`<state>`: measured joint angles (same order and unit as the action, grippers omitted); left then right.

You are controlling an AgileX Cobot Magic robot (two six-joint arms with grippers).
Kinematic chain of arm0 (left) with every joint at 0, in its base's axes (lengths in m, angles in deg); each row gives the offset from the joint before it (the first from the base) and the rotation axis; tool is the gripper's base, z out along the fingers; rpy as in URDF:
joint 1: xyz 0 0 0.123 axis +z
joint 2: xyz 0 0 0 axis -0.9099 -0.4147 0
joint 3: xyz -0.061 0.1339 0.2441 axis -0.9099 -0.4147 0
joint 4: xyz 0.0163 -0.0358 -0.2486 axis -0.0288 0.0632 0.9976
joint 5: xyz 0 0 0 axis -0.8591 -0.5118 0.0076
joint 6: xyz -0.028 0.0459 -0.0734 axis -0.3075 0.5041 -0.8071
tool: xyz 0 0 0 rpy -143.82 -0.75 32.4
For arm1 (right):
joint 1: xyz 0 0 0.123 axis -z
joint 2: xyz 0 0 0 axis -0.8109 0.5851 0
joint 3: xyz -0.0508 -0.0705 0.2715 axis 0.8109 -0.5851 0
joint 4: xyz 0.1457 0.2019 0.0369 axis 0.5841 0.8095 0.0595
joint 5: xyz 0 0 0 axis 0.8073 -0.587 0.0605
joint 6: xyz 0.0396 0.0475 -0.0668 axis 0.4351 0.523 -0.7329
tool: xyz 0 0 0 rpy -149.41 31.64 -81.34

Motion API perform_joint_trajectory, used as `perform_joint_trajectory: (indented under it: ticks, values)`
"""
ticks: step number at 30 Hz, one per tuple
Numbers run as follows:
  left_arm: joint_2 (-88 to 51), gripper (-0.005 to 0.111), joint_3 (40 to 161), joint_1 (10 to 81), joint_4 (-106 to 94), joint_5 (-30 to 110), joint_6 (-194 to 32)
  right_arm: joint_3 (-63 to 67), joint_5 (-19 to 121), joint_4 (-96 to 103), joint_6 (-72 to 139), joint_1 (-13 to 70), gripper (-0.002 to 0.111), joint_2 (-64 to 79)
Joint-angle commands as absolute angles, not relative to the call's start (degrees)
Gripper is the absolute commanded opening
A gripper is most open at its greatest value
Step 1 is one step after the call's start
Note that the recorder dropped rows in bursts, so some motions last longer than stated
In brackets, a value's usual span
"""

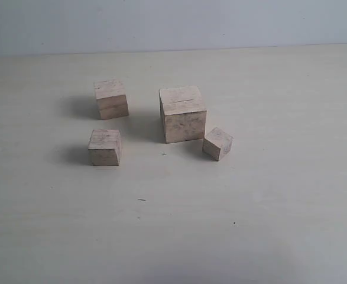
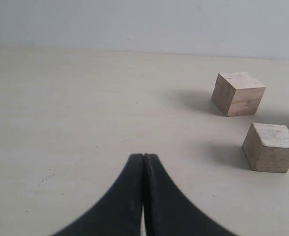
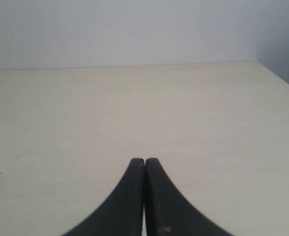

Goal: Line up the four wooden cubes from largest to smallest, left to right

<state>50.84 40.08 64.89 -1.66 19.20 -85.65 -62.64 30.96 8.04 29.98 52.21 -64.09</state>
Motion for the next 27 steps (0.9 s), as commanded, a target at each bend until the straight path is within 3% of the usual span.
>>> perform_joint_trajectory:
  ticks: [1, 17, 27]
  values:
    - [51.1, 0.000, 39.9, 65.0, -1.7, 19.8, -86.2, -62.9, 31.3, 8.0, 29.9, 52.2, 0.000, -64.5]
    - [51.1, 0.000, 39.9, 65.0, -1.7, 19.8, -86.2, -62.9, 32.6, 8.0, 29.9, 52.2, 0.000, -64.5]
    - [51.1, 0.000, 39.9, 65.0, -1.7, 19.8, -86.2, -62.9, 58.5, 8.0, 29.9, 52.2, 0.000, -64.5]
